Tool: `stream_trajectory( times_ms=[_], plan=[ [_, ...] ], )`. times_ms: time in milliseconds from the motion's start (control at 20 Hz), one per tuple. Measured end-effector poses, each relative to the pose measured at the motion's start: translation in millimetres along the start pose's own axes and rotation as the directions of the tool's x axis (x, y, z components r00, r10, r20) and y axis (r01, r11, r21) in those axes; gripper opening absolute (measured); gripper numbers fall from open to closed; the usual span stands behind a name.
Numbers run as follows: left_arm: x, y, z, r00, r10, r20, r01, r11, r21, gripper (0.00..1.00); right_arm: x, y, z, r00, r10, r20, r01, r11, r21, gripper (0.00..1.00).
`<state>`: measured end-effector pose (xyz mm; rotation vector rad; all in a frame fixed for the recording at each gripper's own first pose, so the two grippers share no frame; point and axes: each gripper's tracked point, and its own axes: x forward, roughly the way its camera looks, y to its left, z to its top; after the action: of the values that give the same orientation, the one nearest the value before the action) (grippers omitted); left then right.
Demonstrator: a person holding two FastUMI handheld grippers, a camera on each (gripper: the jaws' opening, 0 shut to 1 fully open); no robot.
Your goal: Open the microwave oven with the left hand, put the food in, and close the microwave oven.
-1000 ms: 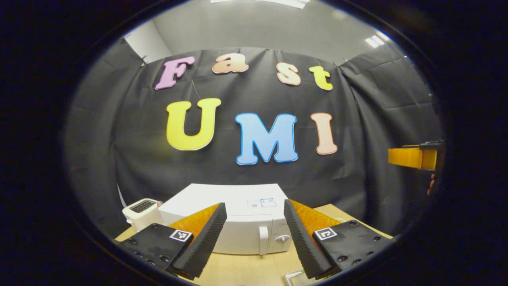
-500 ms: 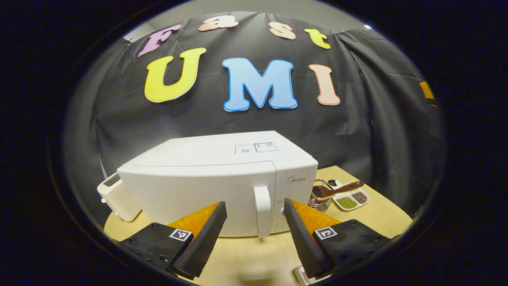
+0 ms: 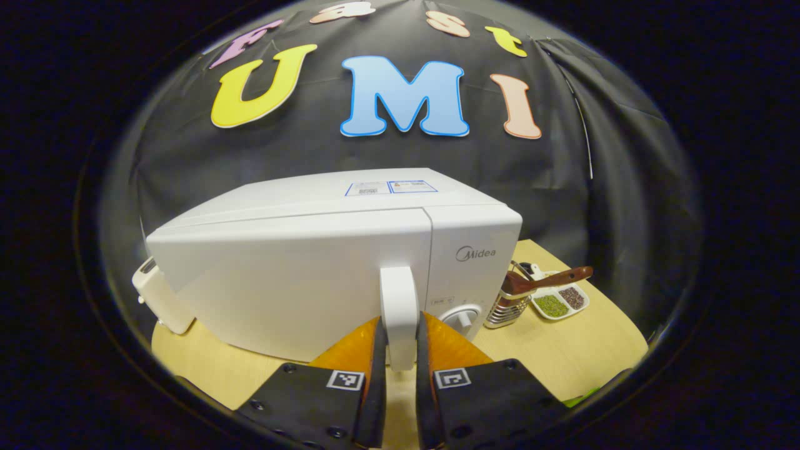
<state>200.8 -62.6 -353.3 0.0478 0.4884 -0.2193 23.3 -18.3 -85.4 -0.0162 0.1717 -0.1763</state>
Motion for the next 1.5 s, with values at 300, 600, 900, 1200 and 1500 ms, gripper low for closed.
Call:
stream_trajectory(
  times_ms=[300,600,900,1200,1500],
  plan=[
    [-4,1,1,0.999,-0.020,-0.040,0.021,0.999,0.028,0.07,1,0,-3,1.000,0.009,-0.005,-0.009,1.000,0.029,0.98],
    [-80,10,-37,0.995,-0.072,-0.073,0.076,0.996,0.054,0.07,3,13,-9,0.998,0.056,-0.005,-0.056,0.998,0.035,0.98],
    [-136,33,-65,0.985,-0.132,-0.115,0.142,0.987,0.079,0.07,-3,47,-25,0.985,0.165,-0.052,-0.161,0.984,0.074,0.98],
    [-198,73,-99,0.964,-0.199,-0.178,0.222,0.968,0.120,0.13,-8,81,-38,0.964,0.249,-0.090,-0.238,0.964,0.117,0.98],
    [-258,151,-128,0.946,-0.192,-0.260,0.227,0.967,0.112,0.14,-10,113,-48,0.940,0.324,-0.109,-0.304,0.938,0.169,0.98]
  ],
)
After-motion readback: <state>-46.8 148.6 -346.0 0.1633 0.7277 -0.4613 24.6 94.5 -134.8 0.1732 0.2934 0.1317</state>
